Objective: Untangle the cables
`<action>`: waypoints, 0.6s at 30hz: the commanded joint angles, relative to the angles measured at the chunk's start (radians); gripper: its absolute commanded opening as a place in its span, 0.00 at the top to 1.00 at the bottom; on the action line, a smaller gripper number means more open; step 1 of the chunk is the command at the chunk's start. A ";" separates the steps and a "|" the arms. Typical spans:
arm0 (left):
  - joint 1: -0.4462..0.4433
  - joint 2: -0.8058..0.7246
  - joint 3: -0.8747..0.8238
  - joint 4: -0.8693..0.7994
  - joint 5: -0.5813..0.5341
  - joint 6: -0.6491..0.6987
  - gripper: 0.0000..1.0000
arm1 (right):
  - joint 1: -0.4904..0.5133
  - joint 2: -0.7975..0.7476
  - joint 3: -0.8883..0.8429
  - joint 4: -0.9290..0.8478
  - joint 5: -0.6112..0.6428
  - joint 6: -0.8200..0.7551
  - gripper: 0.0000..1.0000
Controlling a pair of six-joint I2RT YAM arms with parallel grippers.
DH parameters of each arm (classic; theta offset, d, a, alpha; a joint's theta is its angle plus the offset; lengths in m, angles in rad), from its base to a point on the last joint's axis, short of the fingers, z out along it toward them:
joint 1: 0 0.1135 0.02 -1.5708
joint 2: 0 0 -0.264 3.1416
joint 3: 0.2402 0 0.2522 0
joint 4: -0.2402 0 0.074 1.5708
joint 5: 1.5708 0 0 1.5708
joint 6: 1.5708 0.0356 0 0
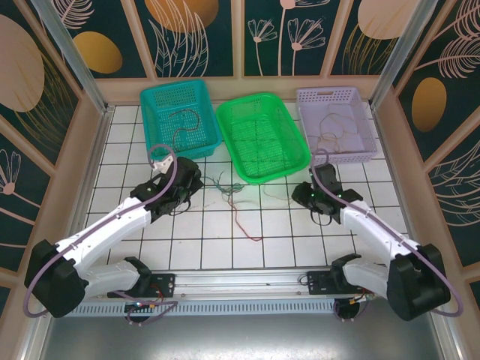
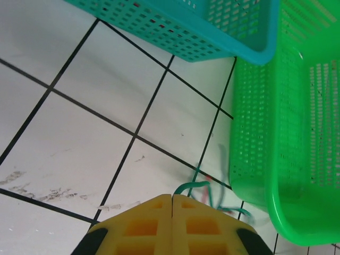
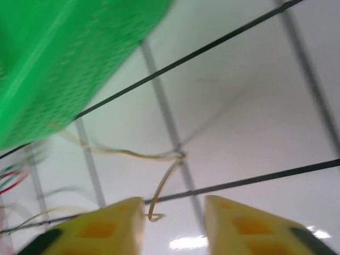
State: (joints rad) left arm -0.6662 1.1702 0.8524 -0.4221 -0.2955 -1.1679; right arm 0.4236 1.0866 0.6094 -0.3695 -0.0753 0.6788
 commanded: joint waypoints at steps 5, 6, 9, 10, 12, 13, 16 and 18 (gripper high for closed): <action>0.005 -0.010 0.075 0.005 0.067 0.080 1.00 | 0.280 -0.073 0.023 0.206 -0.062 -0.116 0.40; 0.006 -0.010 0.079 0.006 0.072 0.076 1.00 | 0.312 -0.056 0.023 0.241 -0.063 -0.123 0.38; 0.006 -0.007 0.097 0.013 0.083 0.059 1.00 | 0.419 0.035 0.037 0.339 -0.018 -0.160 0.31; 0.006 -0.005 0.102 0.015 0.086 0.053 1.00 | 0.454 0.075 0.046 0.369 0.000 -0.175 0.29; 0.005 -0.002 0.111 0.016 0.093 0.042 1.00 | 0.510 0.151 0.075 0.414 0.053 -0.197 0.24; 0.006 -0.001 0.113 0.018 0.099 0.038 1.00 | 0.541 0.199 0.093 0.432 0.084 -0.208 0.21; 0.005 0.003 0.114 0.017 0.108 0.033 1.00 | 0.602 0.309 0.122 0.495 0.167 -0.229 0.14; 0.006 0.005 0.114 0.016 0.115 0.027 1.00 | 0.616 0.371 0.132 0.556 0.178 -0.216 0.11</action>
State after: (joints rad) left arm -0.6662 1.1702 0.9352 -0.4187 -0.1978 -1.1294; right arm 1.0222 1.4067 0.7071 0.0616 0.0174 0.4854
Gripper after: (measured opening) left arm 0.039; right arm 0.889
